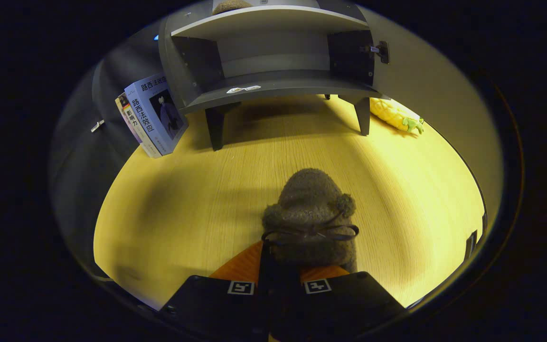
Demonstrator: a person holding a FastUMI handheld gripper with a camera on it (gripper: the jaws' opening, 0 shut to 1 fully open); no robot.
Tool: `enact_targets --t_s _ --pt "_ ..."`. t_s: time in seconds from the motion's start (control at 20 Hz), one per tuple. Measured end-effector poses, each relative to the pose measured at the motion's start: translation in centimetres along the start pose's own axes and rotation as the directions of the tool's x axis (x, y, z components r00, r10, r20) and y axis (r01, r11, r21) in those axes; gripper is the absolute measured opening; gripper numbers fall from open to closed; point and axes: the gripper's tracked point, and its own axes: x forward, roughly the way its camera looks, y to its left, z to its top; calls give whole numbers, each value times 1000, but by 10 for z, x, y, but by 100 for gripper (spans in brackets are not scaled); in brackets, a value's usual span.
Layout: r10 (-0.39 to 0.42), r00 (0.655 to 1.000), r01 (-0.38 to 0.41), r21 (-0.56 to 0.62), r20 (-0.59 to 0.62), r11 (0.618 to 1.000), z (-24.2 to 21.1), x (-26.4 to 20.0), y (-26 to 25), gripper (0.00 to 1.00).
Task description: Open the shoe cabinet door, grab the shoes and put them into the shoe cabinet, then close the shoe cabinet door.
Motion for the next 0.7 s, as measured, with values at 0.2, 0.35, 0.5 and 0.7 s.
enact_targets --t_s 0.2,0.35,0.5,0.7 --pt "-1 996 2 -14 91 1000 13 11 -4 22" --pt "-2 993 5 -28 118 1000 17 24 -10 13" --pt "-10 993 13 -27 113 1000 16 14 -6 5" --pt "-10 994 11 -9 113 1000 34 -8 -3 5"
